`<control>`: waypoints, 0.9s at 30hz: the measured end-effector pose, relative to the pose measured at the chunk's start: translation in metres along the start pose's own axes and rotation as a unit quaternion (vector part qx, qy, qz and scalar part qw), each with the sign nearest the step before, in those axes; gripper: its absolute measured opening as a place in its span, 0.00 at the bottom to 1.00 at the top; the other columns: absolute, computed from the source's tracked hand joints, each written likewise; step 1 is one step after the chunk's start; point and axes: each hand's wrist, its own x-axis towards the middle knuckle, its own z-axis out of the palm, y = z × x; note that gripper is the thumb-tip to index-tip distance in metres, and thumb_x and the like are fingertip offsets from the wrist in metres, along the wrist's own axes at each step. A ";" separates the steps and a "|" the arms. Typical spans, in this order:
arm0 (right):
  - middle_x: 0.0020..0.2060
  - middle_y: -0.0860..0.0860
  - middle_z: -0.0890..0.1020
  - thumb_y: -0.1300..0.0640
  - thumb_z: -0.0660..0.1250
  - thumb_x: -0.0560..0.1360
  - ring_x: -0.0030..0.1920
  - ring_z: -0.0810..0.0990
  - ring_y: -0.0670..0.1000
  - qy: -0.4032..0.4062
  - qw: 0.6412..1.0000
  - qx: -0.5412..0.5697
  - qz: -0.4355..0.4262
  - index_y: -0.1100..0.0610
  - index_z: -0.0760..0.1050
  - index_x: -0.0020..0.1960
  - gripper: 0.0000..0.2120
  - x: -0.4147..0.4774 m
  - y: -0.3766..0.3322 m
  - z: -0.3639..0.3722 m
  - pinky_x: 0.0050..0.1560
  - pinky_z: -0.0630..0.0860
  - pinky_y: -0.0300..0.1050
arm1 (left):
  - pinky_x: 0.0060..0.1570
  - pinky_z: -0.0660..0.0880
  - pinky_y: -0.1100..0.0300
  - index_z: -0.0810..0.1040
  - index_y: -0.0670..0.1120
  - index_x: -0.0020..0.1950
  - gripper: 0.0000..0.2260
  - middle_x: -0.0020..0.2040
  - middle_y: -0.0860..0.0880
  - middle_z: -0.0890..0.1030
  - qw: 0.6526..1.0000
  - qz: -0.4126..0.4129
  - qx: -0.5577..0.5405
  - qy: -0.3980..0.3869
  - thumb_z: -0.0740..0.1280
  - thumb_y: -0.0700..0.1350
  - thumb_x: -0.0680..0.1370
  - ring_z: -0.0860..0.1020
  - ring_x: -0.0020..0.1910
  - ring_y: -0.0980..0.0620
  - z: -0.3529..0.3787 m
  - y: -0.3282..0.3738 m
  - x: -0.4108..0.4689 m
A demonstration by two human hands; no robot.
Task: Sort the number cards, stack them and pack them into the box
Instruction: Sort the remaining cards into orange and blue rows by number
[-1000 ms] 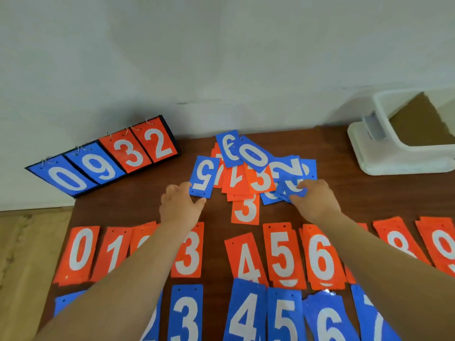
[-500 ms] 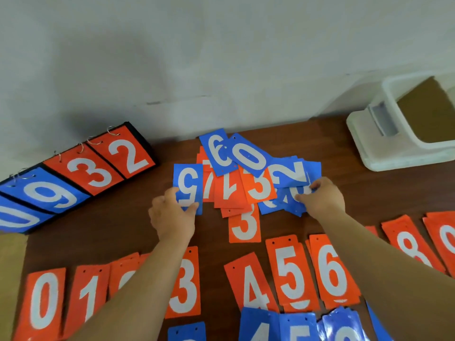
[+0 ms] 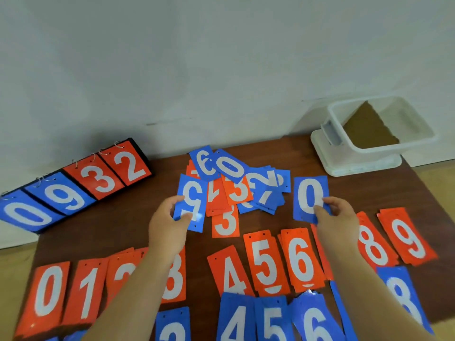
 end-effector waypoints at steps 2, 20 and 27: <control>0.51 0.47 0.84 0.53 0.71 0.79 0.43 0.85 0.54 -0.053 0.998 0.041 0.010 0.43 0.78 0.53 0.06 -0.027 0.001 -0.018 0.42 0.84 0.62 | 0.35 0.77 0.66 0.78 0.56 0.64 0.17 0.60 0.57 0.78 0.998 0.009 -0.043 -0.055 0.72 0.40 0.79 0.80 0.50 0.59 -0.009 0.009 -0.041; 0.52 0.55 0.85 0.62 0.72 0.77 0.44 0.88 0.52 -0.323 0.932 0.165 -0.014 0.55 0.80 0.54 0.06 -0.150 0.024 -0.132 0.39 0.82 0.50 | 0.58 0.81 0.48 0.83 0.61 0.55 0.15 0.61 0.55 0.82 0.961 0.119 -0.093 -0.234 0.71 0.39 0.80 0.80 0.61 0.53 -0.008 0.046 -0.275; 0.49 0.61 0.82 0.58 0.76 0.75 0.47 0.85 0.59 -0.342 0.927 0.105 -0.115 0.50 0.81 0.50 0.07 -0.161 0.019 -0.163 0.44 0.84 0.62 | 0.67 0.69 0.60 0.78 0.67 0.65 0.17 0.69 0.62 0.74 0.954 0.136 -0.014 -0.268 0.71 0.48 0.80 0.71 0.67 0.63 -0.004 0.079 -0.292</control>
